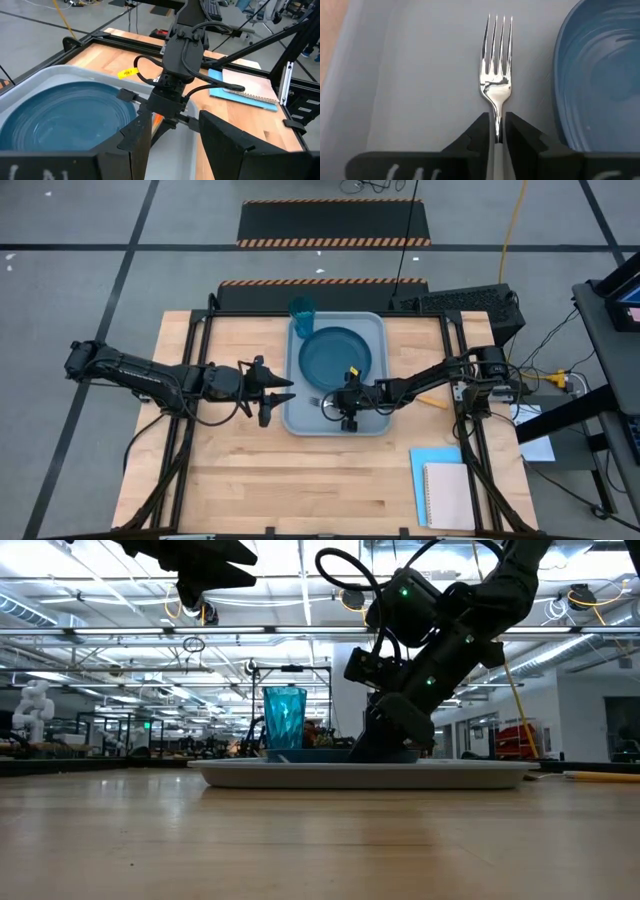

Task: Pick and place plate/cup/fork/spoon on tray
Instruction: Put the orange fork on the gray serving tray to the left of the blue plate

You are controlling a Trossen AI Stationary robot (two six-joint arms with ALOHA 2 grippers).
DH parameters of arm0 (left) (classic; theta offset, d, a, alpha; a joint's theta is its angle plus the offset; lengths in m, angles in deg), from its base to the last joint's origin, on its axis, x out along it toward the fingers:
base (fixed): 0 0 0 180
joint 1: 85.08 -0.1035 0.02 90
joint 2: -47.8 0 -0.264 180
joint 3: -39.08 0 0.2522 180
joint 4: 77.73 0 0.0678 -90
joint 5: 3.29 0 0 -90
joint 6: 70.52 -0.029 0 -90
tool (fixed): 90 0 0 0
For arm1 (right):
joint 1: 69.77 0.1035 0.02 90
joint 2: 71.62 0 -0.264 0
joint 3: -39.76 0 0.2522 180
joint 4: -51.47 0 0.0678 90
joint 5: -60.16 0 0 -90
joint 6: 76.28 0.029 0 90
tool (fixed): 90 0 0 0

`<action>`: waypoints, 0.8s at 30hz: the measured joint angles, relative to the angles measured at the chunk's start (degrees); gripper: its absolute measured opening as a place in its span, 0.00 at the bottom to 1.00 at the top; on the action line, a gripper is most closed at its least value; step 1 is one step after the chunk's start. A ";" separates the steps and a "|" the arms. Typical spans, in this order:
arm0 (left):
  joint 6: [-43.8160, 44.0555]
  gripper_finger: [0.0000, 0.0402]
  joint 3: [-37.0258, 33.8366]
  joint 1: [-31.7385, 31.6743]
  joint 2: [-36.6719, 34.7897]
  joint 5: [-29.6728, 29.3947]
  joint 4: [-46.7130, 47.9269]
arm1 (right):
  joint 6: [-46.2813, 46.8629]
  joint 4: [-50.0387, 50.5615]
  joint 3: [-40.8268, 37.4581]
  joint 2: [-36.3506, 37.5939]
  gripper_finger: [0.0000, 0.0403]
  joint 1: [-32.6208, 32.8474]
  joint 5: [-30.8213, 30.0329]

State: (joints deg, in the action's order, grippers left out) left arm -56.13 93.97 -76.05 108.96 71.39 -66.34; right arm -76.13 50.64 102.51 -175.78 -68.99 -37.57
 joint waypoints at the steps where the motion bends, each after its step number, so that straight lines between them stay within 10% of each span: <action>1: 0.00 0.41 0.00 0.00 0.00 -0.01 0.00 | -0.01 0.02 0.00 0.00 0.15 0.00 0.00; 11: -0.35 0.41 -0.02 0.09 0.02 0.00 0.60 | -0.84 1.92 -0.04 3.09 0.20 1.20 0.15; 24: 0.69 0.41 -0.04 1.91 0.02 2.40 -2.51 | 10.11 29.35 -0.12 15.71 0.17 4.41 0.19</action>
State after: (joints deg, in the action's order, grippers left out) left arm -55.44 93.92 -74.14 108.99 73.79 -68.84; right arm -66.02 79.99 102.39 -160.06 -64.58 -37.38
